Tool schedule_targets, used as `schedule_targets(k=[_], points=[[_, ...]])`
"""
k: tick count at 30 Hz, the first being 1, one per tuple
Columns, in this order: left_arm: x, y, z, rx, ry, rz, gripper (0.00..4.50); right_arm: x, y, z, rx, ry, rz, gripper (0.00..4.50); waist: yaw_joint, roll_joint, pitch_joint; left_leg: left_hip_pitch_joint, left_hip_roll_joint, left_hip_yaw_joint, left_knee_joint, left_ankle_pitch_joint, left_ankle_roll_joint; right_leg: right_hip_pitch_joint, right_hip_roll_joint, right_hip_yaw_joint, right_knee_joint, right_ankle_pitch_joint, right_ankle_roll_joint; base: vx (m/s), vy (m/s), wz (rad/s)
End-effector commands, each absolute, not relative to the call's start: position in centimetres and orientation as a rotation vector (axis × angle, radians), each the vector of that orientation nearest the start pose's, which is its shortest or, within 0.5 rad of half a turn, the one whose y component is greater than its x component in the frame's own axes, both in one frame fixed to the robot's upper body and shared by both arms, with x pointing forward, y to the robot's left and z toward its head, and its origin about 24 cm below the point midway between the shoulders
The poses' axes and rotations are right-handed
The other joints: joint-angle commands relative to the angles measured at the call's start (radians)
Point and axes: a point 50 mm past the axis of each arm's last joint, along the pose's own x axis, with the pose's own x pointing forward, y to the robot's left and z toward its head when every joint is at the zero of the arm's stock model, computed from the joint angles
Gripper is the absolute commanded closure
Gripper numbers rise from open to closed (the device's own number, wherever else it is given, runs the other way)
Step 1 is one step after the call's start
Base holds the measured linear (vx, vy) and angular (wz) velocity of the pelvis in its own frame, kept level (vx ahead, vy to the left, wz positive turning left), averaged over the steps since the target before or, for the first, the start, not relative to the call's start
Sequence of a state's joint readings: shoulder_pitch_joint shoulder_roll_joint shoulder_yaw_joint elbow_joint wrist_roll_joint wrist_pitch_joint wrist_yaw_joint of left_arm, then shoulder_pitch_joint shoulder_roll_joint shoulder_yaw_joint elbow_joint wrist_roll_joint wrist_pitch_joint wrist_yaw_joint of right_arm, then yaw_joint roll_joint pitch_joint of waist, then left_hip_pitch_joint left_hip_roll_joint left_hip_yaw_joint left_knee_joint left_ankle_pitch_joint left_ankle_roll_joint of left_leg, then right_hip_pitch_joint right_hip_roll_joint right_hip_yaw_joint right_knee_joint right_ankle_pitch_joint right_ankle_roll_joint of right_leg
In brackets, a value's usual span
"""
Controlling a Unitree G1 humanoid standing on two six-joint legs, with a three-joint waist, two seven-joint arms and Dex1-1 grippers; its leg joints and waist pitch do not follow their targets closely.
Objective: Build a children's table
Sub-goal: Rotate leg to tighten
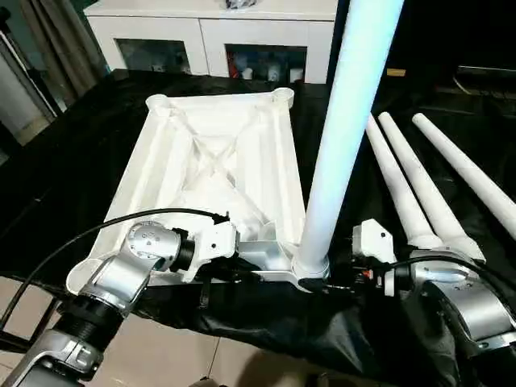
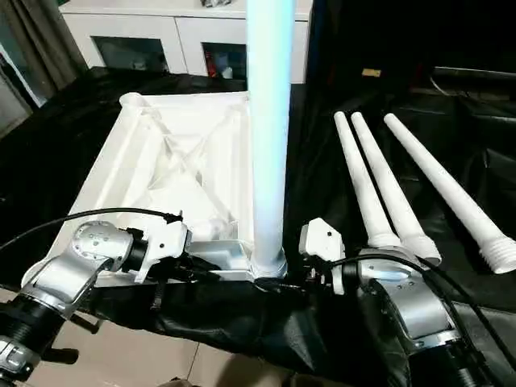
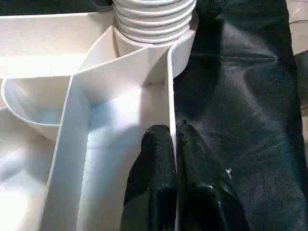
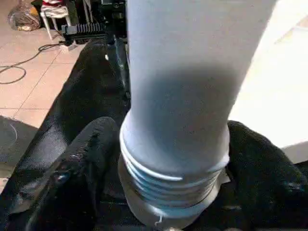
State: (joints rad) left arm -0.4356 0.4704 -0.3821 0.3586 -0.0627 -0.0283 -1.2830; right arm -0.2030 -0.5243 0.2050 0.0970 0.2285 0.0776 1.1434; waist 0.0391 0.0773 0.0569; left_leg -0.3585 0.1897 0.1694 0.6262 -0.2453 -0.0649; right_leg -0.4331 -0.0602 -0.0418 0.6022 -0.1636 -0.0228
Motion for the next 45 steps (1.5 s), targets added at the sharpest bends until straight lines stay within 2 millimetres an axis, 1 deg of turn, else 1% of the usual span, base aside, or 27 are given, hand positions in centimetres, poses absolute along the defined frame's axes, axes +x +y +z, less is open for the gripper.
schedule_targets(k=[1, 3, 7, 17, 19, 21, 22, 23, 24, 25, 26, 27, 28, 29, 30, 31, 32, 33, 34, 35, 37, 38, 39, 40, 41, 43, 45], points=[[28.1, 12.4, 5.9, 0.517, 0.269, -1.586, 4.5, 25.3, -15.8, 5.8, -0.279, 0.233, 1.328, 1.36, -0.001, -0.014, -0.069, -0.004, 0.029, -0.003, -0.069, -0.025, 0.121, 0.077, -0.062, 0.036, -0.054, -0.111, -0.262, 0.0, 0.0, 0.0], [28.1, 12.4, 5.9, 0.516, 0.267, -1.585, 4.5, 25.3, -15.8, 5.8, -0.277, 0.234, 1.327, 1.57, -0.001, -0.015, -0.07, -0.004, 0.029, -0.003, -0.069, -0.029, 0.113, 0.079, -0.063, 0.036, -0.055, -0.123, -0.255, 0.0, 0.0, 0.0], [28.1, 12.5, 5.7, 0.518, 0.271, -1.579, 4.5, 25.5, -15.8, 5.9, -0.275, 0.229, 1.324, 1.72, -0.002, -0.017, -0.07, -0.006, 0.027, -0.003, -0.069, -0.026, 0.113, 0.078, -0.061, 0.036, -0.055, -0.126, -0.248, 0.0, 0.0, 0.0], [28.2, 12.7, 5.7, 0.511, 0.274, -1.565, 4.5, 25.5, -15.5, 5.7, -0.256, 0.228, 1.317, 1.75, -0.002, -0.016, -0.069, -0.007, 0.026, -0.004, -0.068, -0.028, 0.111, 0.078, -0.06, 0.035, -0.056, -0.143, -0.241, 0.0, 0.0, 0.0], [29.0, 12.4, 5.6, 0.477, 0.266, -1.47, 4.5, 26.4, -15.2, 5.3, -0.203, 0.22, 1.2, 1.75, -0.004, -0.012, -0.065, -0.008, 0.025, -0.004, -0.07, -0.039, 0.105, 0.076, -0.059, 0.034, -0.059, -0.157, -0.239, 0.0, 0.0, 0.0], [29.8, 11.8, 5.6, 0.47, 0.243, -1.374, 4.5, 27.4, -15.0, 4.9, -0.17, 0.222, 1.086, 1.75, -0.011, -0.016, -0.061, -0.008, 0.02, -0.003, -0.072, -0.065, 0.087, 0.075, -0.058, 0.033, -0.066, -0.204, -0.231, 0.0, 0.0, 0.0], [29.8, 11.8, 5.6, 0.47, 0.242, -1.368, 4.5, 27.5, -14.9, 4.9, -0.169, 0.221, 1.081, 1.75, -0.014, -0.016, -0.059, -0.008, 0.018, -0.002, -0.072, -0.077, 0.077, 0.075, -0.056, 0.033, -0.07, -0.235, -0.222, 0.0, 0.0, 0.0], [30.2, 11.5, 5.6, 0.462, 0.227, -1.321, 4.5, 27.8, -14.8, 4.8, -0.169, 0.211, 1.039, 1.76, -0.015, -0.017, -0.059, -0.003, 0.016, -0.002, -0.072, -0.098, 0.058, 0.073, -0.057, 0.033, -0.075, -0.295, -0.203, 0.0, 0.0, 0.0], [30.9, 10.4, 5.8, 0.418, 0.184, -1.212, 4.5, 29.0, -14.1, 4.5, -0.131, 0.198, 0.914, 1.76, -0.019, -0.018, -0.059, -0.01, 0.014, -0.005, -0.074, -0.086, 0.05, 0.079, -0.058, 0.033, -0.078, -0.324, -0.179, 0.0, 0.0, 0.0], [30.9, 10.4, 5.8, 0.418, 0.184, -1.212, 4.5, 29.0, -14.1, 4.5, -0.131, 0.198, 0.914, 1.76, -0.022, -0.018, -0.059, -0.011, 0.013, -0.005, -0.073, -0.08, 0.048, 0.077, -0.057, 0.033, -0.077, -0.321, -0.177, 0.0, 0.0, 0.0], [31.2, 9.8, 5.8, 0.398, 0.167, -1.161, 4.5, 29.5, -13.7, 4.4, -0.112, 0.19, 0.852, 1.76, -0.024, -0.018, -0.058, -0.009, 0.013, -0.004, -0.074, -0.082, 0.048, 0.074, -0.055, 0.032, -0.08, -0.327, -0.172, 0.0, 0.0, 0.0], [31.2, 9.1, 5.9, 0.375, 0.157, -1.13, 4.5, 30.0, -13.3, 4.3, -0.088, 0.19, 0.791, 1.76, -0.029, -0.019, -0.061, -0.013, 0.01, -0.004, -0.072, -0.063, 0.049, 0.077, -0.054, 0.033, -0.076, -0.304, -0.174, 0.0, 0.0, 0.0], [31.1, 8.6, 5.9, 0.367, 0.145, -1.115, 4.5, 30.2, -13.1, 4.2, -0.076, 0.191, 0.752, 1.76, -0.031, -0.019, -0.061, -0.014, 0.008, -0.005, -0.072, -0.06, 0.052, 0.077, -0.055, 0.033, -0.078, -0.305, -0.173, 0.0, 0.0, 0.0], [31.0, 7.7, 5.8, 0.346, 0.134, -1.086, 4.5, 30.7, -12.7, 4.0, -0.058, 0.189, 0.687, 1.76, -0.033, -0.019, -0.06, -0.015, 0.007, -0.005, -0.071, -0.06, 0.054, 0.077, -0.054, 0.032, -0.078, -0.309, -0.172, 0.0, 0.0, 0.0], [30.9, 7.3, 5.7, 0.338, 0.129, -1.075, 4.5, 30.8, -12.6, 4.0, -0.051, 0.189, 0.662, 1.76, -0.035, -0.016, -0.061, -0.015, 0.007, -0.004, -0.071, -0.055, 0.058, 0.076, -0.053, 0.031, -0.08, -0.312, -0.17, 0.0, 0.0, 0.0], [30.8, 6.3, 5.7, 0.322, 0.11, -1.049, 4.5, 31.2, -12.2, 3.8, -0.034, 0.189, 0.613, 1.76, -0.036, -0.022, -0.064, -0.017, 0.008, -0.005, -0.071, -0.045, 0.068, 0.078, -0.053, 0.031, -0.078, -0.296, -0.169, 0.0, 0.0, 0.0], [30.7, 5.5, 5.6, 0.3, 0.104, -1.025, 4.5, 31.4, -11.8, 3.7, -0.03, 0.193, 0.575, 1.76, -0.035, -0.016, -0.063, -0.018, 0.008, -0.006, -0.071, -0.038, 0.071, 0.077, -0.054, 0.031, -0.077, -0.285, -0.174, 0.0, 0.0, 0.0], [30.6, 4.6, 5.5, 0.291, 0.089, -0.994, 4.5, 31.5, -11.3, 3.5, -0.017, 0.197, 0.545, 1.76, -0.035, -0.018, -0.066, -0.017, 0.01, -0.005, -0.07, -0.028, 0.081, 0.076, -0.053, 0.031, -0.075, -0.251, -0.184, 0.0, 0.0, 0.0], [30.7, 4.4, 5.5, 0.301, 0.082, -0.981, 4.5, 31.5, -11.1, 3.5, -0.008, 0.198, 0.545, 1.76, -0.035, -0.016, -0.066, -0.018, 0.01, -0.006, -0.07, -0.025, 0.085, 0.077, -0.052, 0.031, -0.072, -0.236, -0.19, 0.0, 0.0, 0.0], [30.8, 4.3, 5.5, 0.316, 0.078, -0.965, 4.5, 31.5, -10.8, 3.5, 0.0, 0.197, 0.547, 1.76, -0.033, -0.013, -0.068, -0.015, 0.012, -0.006, -0.069, -0.021, 0.095, 0.075, -0.052, 0.03, -0.071, -0.206, -0.198, 0.0, 0.0, 0.0], [30.9, 4.2, 5.4, 0.325, 0.078, -0.954, 4.5, 31.5, -10.6, 3.5, 0.003, 0.197, 0.547, 1.76, -0.032, -0.014, -0.067, -0.018, 0.012, -0.006, -0.069, -0.019, 0.113, 0.076, -0.054, 0.03, -0.07, -0.18, -0.205, 0.0, 0.0, 0.0], [31.0, 4.2, 5.5, 0.331, 0.076, -0.942, 4.5, 31.4, -10.3, 3.5, 0.009, 0.195, 0.558, 1.76, -0.033, -0.017, -0.065, -0.018, 0.012, -0.005, -0.07, -0.03, 0.119, 0.075, -0.054, 0.029, -0.072, -0.187, -0.206, 0.0, 0.0, 0.0], [31.1, 4.2, 5.5, 0.341, 0.075, -0.94, 4.5, 31.3, -10.0, 3.5, 0.007, 0.192, 0.571, 1.76, -0.033, -0.015, -0.064, -0.017, 0.012, -0.005, -0.071, -0.038, 0.12, 0.075, -0.055, 0.029, -0.073, -0.198, -0.205, 0.0, 0.0, 0.0], [31.2, 4.3, 5.5, 0.348, 0.075, -0.941, 4.5, 31.3, -9.8, 3.5, 0.005, 0.189, 0.579, 1.76, -0.034, -0.02, -0.062, -0.016, 0.013, -0.004, -0.072, -0.054, 0.118, 0.074, -0.055, 0.029, -0.076, -0.225, -0.201, 0.0, 0.0, 0.0], [31.2, 4.3, 5.5, 0.357, 0.075, -0.946, 4.5, 31.2, -9.7, 3.5, 0.005, 0.188, 0.585, 1.76, -0.033, -0.018, -0.061, -0.015, 0.013, -0.004, -0.073, -0.062, 0.116, 0.073, -0.057, 0.03, -0.077, -0.241, -0.198, 0.0, 0.0, 0.0], [31.1, 4.4, 5.4, 0.364, 0.082, -0.965, 4.5, 31.2, -9.6, 3.5, -0.007, 0.181, 0.586, 1.76, -0.034, -0.017, -0.06, -0.013, 0.014, -0.004, -0.075, -0.08, 0.107, 0.071, -0.057, 0.03, -0.081, -0.281, -0.187, 0.0, 0.0, 0.0], [31.0, 4.5, 5.3, 0.369, 0.087, -0.97, 4.5, 31.2, -9.6, 3.6, -0.004, 0.178, 0.586, 1.76, -0.034, -0.016, -0.06, -0.014, 0.014, -0.005, -0.076, -0.083, 0.102, 0.071, -0.058, 0.031, -0.081, -0.287, -0.182, 0.0, 0.0, 0.0]])
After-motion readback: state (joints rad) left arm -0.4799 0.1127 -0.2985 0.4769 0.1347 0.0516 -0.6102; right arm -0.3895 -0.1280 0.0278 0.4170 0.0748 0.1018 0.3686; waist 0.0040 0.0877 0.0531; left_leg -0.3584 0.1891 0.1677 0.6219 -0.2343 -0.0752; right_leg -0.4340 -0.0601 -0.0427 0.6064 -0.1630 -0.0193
